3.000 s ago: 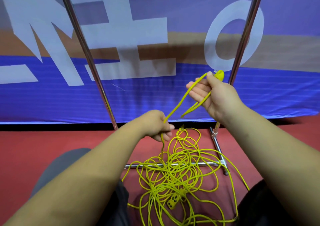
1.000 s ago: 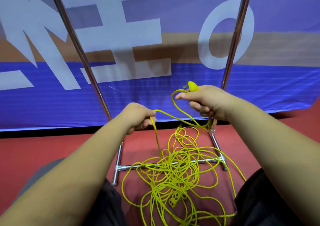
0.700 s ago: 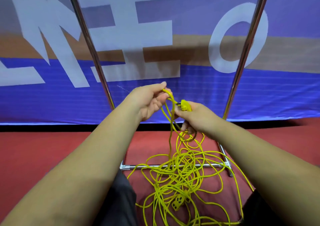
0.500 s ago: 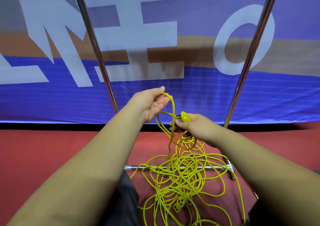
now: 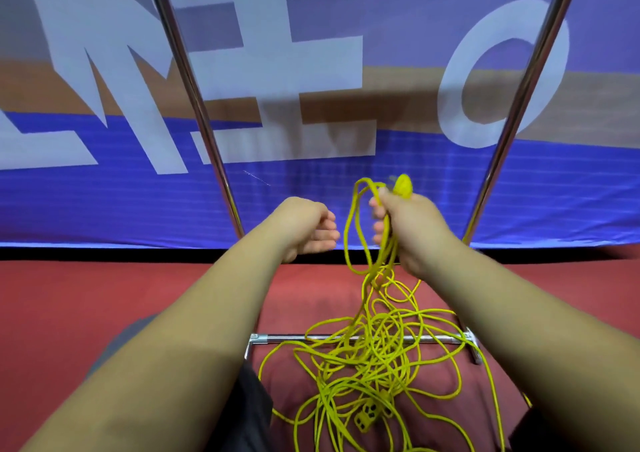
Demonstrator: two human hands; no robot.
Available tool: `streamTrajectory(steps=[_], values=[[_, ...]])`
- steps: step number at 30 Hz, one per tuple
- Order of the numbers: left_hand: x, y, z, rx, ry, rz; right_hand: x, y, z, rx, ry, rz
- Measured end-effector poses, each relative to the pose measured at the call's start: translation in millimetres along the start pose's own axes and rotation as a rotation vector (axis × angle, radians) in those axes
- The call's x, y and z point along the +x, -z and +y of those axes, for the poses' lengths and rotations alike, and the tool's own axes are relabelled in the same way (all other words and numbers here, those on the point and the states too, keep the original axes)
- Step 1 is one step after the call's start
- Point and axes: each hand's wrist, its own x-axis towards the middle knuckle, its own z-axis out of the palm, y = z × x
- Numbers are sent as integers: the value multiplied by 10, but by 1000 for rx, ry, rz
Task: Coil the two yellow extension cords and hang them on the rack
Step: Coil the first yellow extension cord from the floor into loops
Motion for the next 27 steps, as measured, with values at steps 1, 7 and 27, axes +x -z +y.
streamTrajectory(steps=[1,7,27], values=[[-33,-12,-10,91,3,-127,9,-17,-142,147,-11,2],[88,-314,-440,384,-169,-780,8,36,-635,438,-19,-47],[225,145,-154,651,-325,209,240,581,-280,-153,-2,26]])
